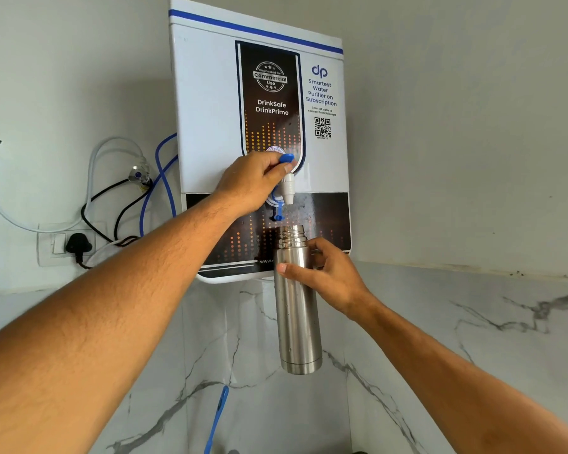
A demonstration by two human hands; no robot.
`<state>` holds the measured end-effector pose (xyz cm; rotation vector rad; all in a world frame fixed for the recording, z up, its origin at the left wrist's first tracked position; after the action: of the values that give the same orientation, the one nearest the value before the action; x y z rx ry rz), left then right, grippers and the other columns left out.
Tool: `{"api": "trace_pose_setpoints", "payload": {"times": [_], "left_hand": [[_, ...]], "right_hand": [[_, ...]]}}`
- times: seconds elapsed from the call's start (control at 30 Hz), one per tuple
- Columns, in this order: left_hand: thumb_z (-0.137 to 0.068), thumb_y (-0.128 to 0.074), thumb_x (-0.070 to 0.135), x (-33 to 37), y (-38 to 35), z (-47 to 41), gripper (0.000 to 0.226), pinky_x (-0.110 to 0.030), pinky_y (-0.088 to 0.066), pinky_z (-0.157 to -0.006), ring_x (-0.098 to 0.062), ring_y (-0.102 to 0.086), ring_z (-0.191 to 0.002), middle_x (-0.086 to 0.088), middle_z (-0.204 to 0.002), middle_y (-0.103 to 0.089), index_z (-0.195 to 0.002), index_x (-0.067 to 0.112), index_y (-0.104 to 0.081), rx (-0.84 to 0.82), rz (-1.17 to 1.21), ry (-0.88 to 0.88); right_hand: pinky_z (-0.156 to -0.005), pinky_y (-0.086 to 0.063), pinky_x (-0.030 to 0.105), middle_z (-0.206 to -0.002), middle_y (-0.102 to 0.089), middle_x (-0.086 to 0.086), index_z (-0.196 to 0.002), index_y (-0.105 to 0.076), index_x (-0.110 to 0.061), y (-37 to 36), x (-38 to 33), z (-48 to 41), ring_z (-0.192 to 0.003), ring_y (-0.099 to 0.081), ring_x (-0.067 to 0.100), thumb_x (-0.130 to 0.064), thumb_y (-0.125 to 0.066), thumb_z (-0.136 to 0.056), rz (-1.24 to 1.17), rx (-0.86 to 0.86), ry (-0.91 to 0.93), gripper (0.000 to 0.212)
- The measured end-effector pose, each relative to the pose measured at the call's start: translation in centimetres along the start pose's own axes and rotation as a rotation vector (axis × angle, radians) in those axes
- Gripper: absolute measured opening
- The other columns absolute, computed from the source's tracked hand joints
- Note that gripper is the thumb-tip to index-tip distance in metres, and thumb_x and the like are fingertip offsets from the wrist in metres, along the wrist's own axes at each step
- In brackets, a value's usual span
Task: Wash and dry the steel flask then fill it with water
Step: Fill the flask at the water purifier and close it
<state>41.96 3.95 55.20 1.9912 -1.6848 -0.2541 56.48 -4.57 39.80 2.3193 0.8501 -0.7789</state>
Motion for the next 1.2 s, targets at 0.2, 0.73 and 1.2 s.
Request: {"api": "trace_pose_setpoints", "payload": {"times": [0.2,0.73,1.2], "left_hand": [[-0.105,-0.061,0.022,-1.3,0.0,7.7,0.044,-0.019,-0.047,-0.098,-0.005,-0.063,-0.114,0.008,-0.129,-0.069,-0.149,0.023,-0.056,0.022,0.186,0.064],[-0.091,-0.077,0.014,-6.5,0.8,43.0,0.063,-0.041,-0.055,-0.105,-0.001,-0.062,-0.123,0.018,-0.131,-0.067,-0.143,0.041,-0.053,-0.347,0.637,0.688],[-0.065,-0.098,0.041,-9.8,7.2,59.9,0.068,-0.030,-0.059,-0.081,0.004,-0.070,-0.090,0.020,-0.100,-0.074,-0.121,0.040,-0.058,0.059,0.233,1.065]], "right_hand": [[-0.086,-0.061,0.030,-0.111,-0.076,-0.008,-0.120,-0.061,-0.037,-1.1,0.1,4.0,-0.099,-0.073,0.008,-0.055,-0.091,-0.070,-0.030,-0.022,-0.061,0.061],[-0.093,-0.059,0.044,-0.104,-0.078,-0.008,-0.115,-0.064,-0.032,-15.2,-0.4,21.5,-0.100,-0.072,0.008,-0.039,-0.094,-0.072,-0.058,-0.274,-0.285,0.053],[-0.092,-0.057,0.035,-0.104,-0.079,0.000,-0.115,-0.066,-0.023,-31.5,0.1,28.7,-0.103,-0.074,0.016,-0.048,-0.077,-0.090,-0.241,-0.728,-0.409,0.037]]}}
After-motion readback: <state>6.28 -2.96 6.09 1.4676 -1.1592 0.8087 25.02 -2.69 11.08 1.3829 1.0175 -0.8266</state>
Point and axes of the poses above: each hand's wrist, its own z-axis away from the middle knuckle, its own y-axis out of the back of the hand, x = y × z, the point moved 1 cm from there along -z, towards the middle knuckle
